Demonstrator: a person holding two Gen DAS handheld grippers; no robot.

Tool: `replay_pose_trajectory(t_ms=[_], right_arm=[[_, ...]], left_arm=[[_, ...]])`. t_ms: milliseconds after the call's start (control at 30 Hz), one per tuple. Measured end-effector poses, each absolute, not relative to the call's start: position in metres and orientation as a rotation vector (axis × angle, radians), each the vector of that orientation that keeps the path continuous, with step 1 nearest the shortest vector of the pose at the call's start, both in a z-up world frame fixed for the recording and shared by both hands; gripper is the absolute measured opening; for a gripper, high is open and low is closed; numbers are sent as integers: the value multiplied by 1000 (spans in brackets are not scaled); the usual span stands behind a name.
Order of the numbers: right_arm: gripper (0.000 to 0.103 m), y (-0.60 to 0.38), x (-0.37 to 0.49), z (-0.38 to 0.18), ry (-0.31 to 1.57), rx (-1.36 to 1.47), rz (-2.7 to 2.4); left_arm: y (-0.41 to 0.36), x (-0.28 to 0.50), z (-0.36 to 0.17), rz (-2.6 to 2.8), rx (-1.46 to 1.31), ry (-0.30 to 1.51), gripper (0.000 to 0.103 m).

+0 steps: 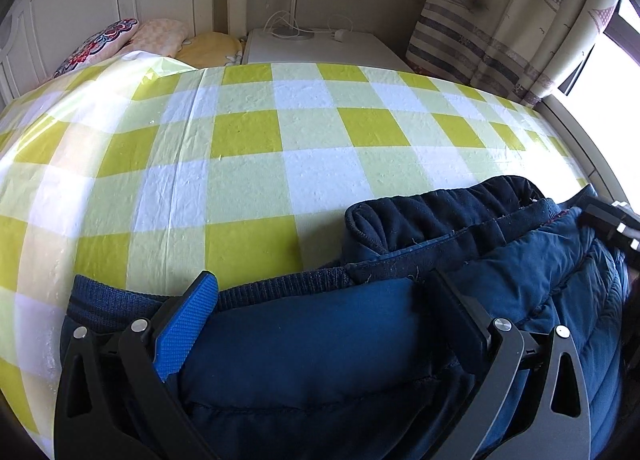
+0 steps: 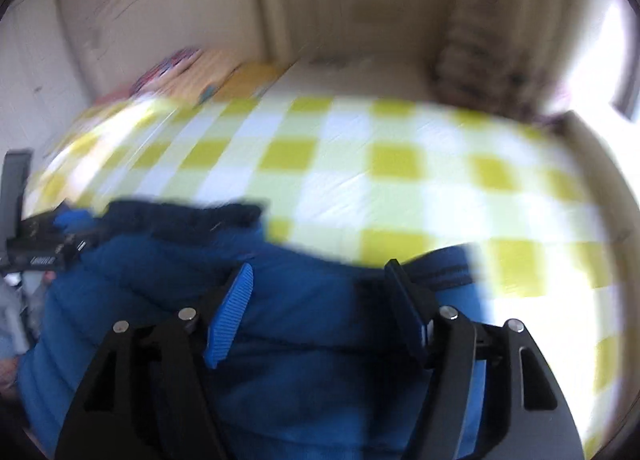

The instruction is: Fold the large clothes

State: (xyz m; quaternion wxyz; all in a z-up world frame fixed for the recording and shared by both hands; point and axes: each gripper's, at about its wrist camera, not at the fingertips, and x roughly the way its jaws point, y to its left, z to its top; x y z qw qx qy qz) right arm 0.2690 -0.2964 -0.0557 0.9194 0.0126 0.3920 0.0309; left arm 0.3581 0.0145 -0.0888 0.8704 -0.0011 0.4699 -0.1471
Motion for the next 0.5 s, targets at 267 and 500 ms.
replay_pose_trajectory(t_ms=[267, 500], right_arm=[[72, -320, 278, -77, 942, 20, -13], [72, -252, 254, -20, 779, -132, 22]], left_arm=[[15, 360, -90, -311, -4, 985, 99], [15, 359, -90, -312, -5, 984, 99]])
